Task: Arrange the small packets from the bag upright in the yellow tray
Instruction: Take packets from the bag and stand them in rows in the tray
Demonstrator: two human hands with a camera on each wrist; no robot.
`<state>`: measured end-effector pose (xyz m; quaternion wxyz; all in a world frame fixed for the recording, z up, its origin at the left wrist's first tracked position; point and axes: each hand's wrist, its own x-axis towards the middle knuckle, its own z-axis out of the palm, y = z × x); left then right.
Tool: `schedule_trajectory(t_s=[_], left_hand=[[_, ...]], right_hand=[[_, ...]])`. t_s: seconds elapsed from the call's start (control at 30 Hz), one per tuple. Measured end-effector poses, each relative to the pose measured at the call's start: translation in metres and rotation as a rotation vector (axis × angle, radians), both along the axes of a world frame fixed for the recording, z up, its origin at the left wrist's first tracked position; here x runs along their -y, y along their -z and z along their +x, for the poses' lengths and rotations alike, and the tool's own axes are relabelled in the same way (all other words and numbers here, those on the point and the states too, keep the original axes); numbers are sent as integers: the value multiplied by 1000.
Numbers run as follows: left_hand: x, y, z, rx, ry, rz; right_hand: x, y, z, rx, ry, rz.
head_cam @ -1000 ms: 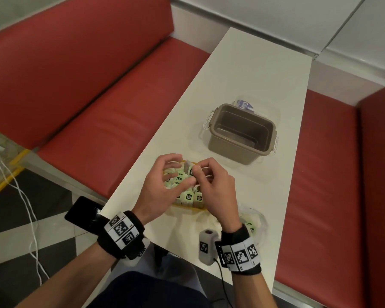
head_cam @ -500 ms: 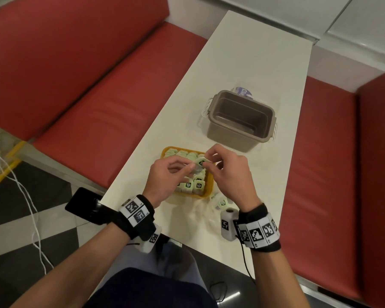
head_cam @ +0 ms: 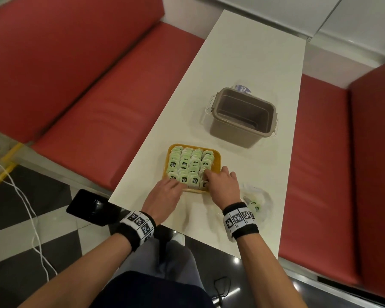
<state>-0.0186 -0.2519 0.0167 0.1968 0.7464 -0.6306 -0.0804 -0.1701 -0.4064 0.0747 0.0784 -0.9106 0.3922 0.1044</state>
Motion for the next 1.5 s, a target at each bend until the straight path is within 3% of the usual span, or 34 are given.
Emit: schedule_trajectory(t_s=[0.17,0.33,0.43,0.5,0.6,0.7,0.9,0.97,1.07,1.17,1.27,1.5], left_hand=[[-1,-6,-4,-67,-46,34],[-1,-28,-22,-138,-49,-25],[0,-45,-47,-198,-27,-50],[5,-54,-66,-234,-5,4],[17,-53,-102,-208,-30,261],[26,-41,-141,-229,-127,429],[46,-11,-180,-416,-340,246],[49,-6,-186,-412,-355,170],[50,-4,-196,-381,-390,92],[51,-9,-201,-338,-406,95],[53,-15,-205,-296,-352,119],[44,-11,-203,-247,-365,95]], right_hand=[[-7,-5,0,102,138,-1],[-9,-32,-41,302,371,28],[-6,-37,-77,190,449,84],[-2,-29,-95,61,394,145],[-4,-9,-111,-106,169,206],[-8,9,-121,-97,49,156],[-2,32,-135,-48,-128,111],[1,39,-141,-72,-203,103],[7,40,-147,-45,-172,104],[11,36,-147,19,-160,101],[14,45,-145,-39,-251,117],[31,40,-149,4,-203,182]])
